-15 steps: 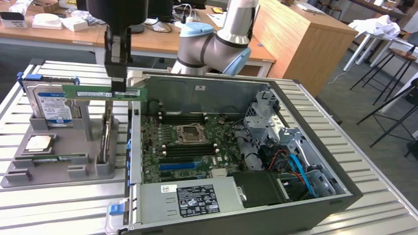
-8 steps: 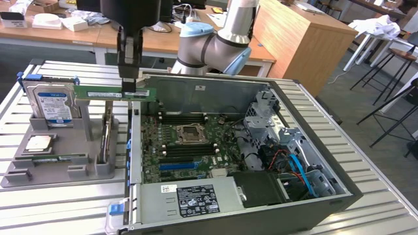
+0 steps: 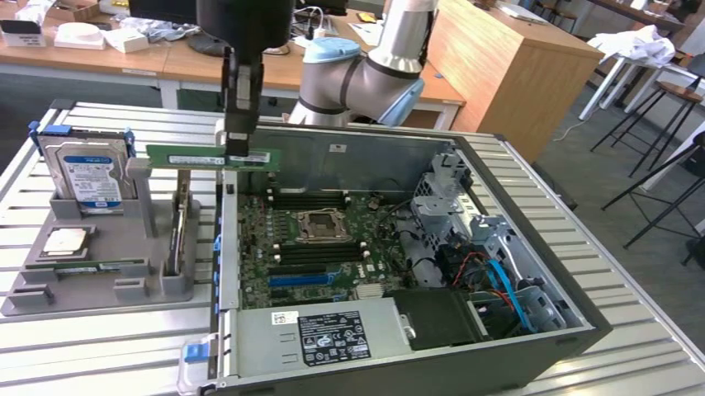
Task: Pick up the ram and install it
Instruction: 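Pick up the ram and move it above insertion slot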
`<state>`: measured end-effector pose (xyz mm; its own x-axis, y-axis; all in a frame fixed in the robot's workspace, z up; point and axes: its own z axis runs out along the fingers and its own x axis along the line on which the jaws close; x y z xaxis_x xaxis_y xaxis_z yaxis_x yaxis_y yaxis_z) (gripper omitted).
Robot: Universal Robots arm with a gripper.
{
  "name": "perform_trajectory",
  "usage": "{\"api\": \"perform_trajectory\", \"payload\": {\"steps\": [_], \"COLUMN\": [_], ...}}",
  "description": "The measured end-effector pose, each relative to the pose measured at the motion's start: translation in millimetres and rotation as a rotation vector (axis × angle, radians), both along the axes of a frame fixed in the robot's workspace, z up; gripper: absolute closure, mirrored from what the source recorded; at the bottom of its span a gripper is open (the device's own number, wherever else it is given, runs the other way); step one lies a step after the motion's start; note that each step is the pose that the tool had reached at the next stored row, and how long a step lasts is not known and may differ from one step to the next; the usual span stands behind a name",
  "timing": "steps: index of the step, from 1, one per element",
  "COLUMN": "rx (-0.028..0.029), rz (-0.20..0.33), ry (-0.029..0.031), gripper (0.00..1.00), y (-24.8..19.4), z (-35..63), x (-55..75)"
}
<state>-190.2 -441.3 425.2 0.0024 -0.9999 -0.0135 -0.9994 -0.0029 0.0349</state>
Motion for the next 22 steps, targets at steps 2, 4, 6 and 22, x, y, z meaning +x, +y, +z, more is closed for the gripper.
{"api": "perform_trajectory", "payload": {"steps": [2,4,6,22], "rx": [0.0,0.0,0.0,0.0001], "rz": [0.0,0.0,0.0,0.0], "ry": [0.0,0.0,0.0,0.0], "gripper": [0.89,0.89,0.89,0.89], "y": [0.0,0.0,0.0,0.0], "z": [0.0,0.0,0.0,0.0], "x": [5.3,10.2,18.0,61.2]}}
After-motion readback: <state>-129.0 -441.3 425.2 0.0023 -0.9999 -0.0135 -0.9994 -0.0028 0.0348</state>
